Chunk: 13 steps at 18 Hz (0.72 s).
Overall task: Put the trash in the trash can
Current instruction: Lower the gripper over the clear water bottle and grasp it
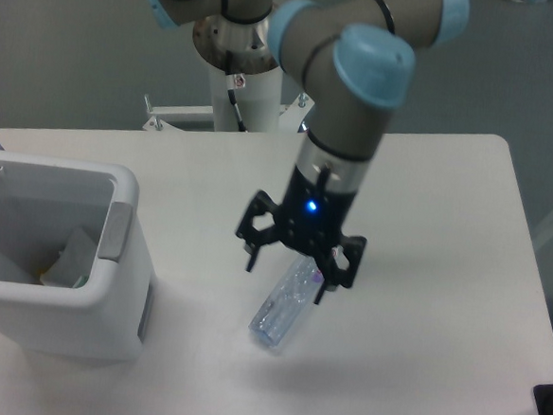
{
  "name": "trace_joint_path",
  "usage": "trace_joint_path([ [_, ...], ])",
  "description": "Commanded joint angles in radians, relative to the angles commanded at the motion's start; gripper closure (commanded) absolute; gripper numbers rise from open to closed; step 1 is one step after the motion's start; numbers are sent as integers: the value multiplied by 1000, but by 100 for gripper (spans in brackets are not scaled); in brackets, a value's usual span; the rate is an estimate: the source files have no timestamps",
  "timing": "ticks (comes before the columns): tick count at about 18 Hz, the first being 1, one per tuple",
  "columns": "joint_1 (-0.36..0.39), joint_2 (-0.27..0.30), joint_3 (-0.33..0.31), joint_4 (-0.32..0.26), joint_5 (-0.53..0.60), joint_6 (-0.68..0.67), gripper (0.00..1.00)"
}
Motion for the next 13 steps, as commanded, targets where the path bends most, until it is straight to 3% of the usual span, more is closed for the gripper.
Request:
trace_joint_path([
  [7, -92, -104, -8, -54, 172, 28, 0],
  [13, -124, -169, 3, -40, 229, 22, 0],
])
